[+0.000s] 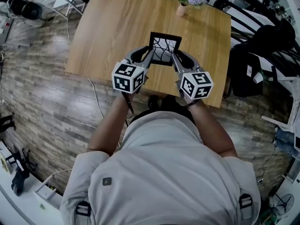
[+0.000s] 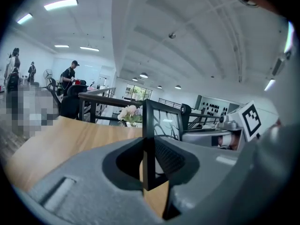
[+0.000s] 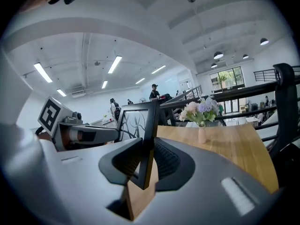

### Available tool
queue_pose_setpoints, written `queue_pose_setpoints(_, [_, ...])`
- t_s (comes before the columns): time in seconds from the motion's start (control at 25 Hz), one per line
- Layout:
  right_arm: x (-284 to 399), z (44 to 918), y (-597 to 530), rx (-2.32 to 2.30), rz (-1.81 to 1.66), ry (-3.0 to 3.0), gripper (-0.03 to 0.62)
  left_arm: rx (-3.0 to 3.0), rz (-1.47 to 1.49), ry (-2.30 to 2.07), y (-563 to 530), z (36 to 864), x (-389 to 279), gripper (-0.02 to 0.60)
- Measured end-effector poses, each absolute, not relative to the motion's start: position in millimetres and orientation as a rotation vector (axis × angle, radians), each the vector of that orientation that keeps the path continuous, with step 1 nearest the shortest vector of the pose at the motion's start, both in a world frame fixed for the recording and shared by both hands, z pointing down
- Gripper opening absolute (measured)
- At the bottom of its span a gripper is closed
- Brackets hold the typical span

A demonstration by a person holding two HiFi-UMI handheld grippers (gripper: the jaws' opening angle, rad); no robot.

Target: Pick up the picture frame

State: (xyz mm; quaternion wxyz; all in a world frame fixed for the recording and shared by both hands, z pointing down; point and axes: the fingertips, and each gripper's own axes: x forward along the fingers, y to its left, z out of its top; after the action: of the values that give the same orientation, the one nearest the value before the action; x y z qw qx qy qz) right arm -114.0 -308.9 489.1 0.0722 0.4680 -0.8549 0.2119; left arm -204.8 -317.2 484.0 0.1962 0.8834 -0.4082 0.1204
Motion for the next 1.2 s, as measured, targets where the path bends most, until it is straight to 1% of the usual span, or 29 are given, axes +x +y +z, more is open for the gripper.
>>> queue_pose_setpoints(0.32, [-106.0, 440.1, -301.7, 1.495, 0.478, -2.616, 0.084, 2.602, 0.280, -1.149, -307.0, 436.2, -197.3, 0.077])
queue_pose_setpoints(0.72, [-84.8, 408.8, -288.4, 1.551, 0.356, -2.624, 0.083, 2.653, 0.214, -1.128, -297.0, 410.8, -176.4, 0.077])
queue_pose_setpoints(0.92, [-61.5, 395.4, -278.9, 1.562, 0.327, -2.643, 0.083, 2.672, 0.209, -1.150, -288.9, 396.6, -152.9, 0.077])
queue_pose_setpoints(1.2, [-5.9, 387.0, -255.8, 1.568, 0.317, -2.654, 0.083, 2.666, 0.214, -1.158, -265.1, 388.9, -97.6, 0.077])
